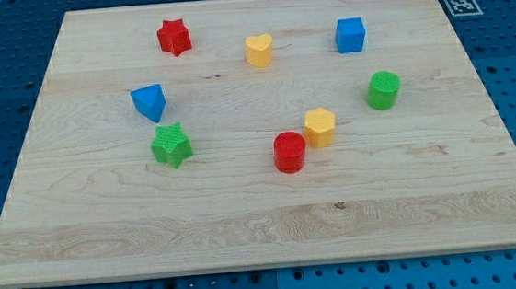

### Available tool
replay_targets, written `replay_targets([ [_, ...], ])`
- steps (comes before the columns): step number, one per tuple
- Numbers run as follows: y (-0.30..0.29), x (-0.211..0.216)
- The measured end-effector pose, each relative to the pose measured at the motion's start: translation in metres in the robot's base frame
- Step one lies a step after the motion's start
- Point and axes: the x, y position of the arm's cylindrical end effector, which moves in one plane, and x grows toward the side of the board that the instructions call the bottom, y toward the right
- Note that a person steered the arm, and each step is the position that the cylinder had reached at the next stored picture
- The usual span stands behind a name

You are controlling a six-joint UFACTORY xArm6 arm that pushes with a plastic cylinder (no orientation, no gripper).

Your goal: Move your arm in between blue cube and green circle

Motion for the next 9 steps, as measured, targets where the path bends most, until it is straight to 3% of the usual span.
replay_targets([
  [9,0.0007,-0.0018],
])
